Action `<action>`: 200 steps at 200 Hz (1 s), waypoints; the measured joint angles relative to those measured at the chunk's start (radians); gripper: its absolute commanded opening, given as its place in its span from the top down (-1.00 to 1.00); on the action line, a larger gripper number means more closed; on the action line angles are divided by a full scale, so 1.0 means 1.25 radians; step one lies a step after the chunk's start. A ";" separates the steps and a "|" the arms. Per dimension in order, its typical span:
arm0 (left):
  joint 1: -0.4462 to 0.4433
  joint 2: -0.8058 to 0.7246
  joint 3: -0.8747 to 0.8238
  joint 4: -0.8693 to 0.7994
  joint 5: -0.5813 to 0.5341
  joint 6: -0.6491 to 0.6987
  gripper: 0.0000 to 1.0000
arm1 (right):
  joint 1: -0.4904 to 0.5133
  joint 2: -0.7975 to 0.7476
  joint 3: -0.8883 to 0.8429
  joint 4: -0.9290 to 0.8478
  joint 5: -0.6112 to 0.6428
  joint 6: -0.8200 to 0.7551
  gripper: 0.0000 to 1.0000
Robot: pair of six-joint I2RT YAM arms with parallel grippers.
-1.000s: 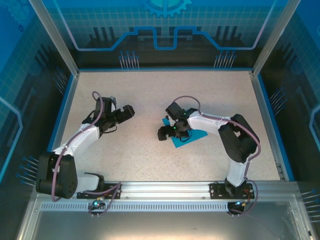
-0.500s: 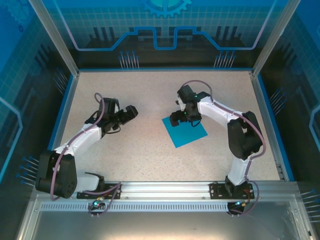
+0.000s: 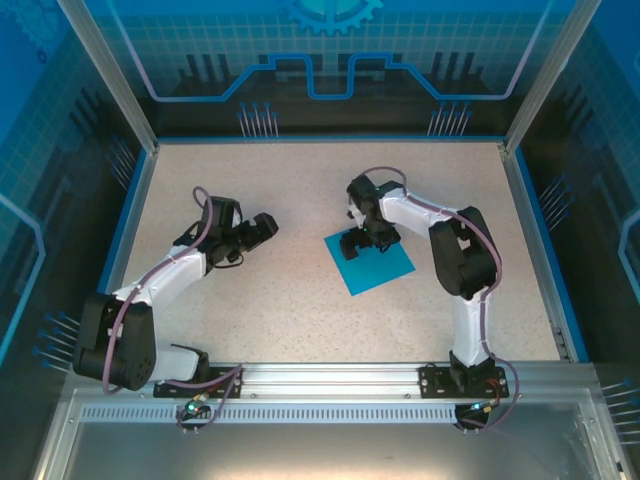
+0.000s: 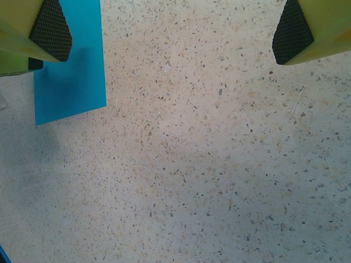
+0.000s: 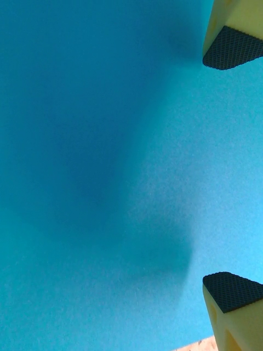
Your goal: Fold a paper plane with a square sheet of paper (pick it up from the middle)
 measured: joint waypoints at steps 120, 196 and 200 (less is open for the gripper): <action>-0.013 0.023 0.000 -0.002 0.005 -0.014 -0.97 | 0.007 0.022 -0.006 0.003 0.037 0.004 -0.70; -0.013 0.023 0.000 -0.010 0.005 -0.014 -0.97 | 0.015 0.020 -0.011 0.012 0.038 0.019 -0.54; -0.013 0.023 0.000 -0.011 0.005 -0.014 -0.97 | 0.015 0.019 -0.012 0.013 0.038 0.019 -0.57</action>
